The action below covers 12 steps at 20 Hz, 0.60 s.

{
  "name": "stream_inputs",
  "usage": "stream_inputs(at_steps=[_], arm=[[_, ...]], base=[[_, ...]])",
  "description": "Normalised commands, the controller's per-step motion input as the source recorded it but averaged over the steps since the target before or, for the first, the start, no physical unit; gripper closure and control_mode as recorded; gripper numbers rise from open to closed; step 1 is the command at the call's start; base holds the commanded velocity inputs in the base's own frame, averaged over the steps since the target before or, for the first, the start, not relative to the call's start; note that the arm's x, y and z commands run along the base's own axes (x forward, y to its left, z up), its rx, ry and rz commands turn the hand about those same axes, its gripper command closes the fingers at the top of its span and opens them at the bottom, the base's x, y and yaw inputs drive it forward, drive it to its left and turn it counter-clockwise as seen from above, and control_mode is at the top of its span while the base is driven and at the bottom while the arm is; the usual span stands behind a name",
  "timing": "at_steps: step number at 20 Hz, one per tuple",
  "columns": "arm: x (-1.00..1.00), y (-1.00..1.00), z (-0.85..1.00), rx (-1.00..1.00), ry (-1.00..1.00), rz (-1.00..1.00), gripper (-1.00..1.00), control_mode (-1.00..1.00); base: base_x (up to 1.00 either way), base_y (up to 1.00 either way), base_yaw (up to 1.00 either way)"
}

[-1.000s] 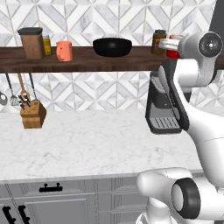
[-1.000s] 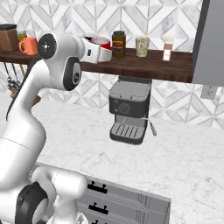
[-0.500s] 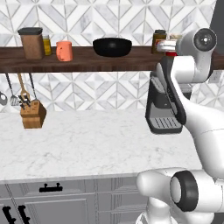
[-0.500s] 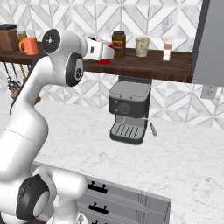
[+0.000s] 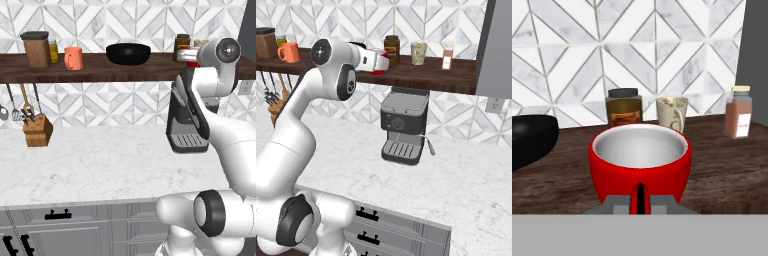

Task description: Gather all objects into one cabinet and sort the glasses and bowls to opposite sides.

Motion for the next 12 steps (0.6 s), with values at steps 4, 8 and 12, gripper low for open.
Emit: stream_inputs(at_steps=[4,8,12], arm=[[0.55,-0.01,0.00,0.00,0.00,0.00,1.00,-1.00],[0.33,0.00,-0.06,0.00,0.00,0.00,1.00,-1.00],[0.24,0.00,-0.27,0.00,0.00,0.00,1.00,-1.00]], base=[[0.00,0.00,0.00],[0.00,0.00,0.00],[0.00,0.00,0.00]])
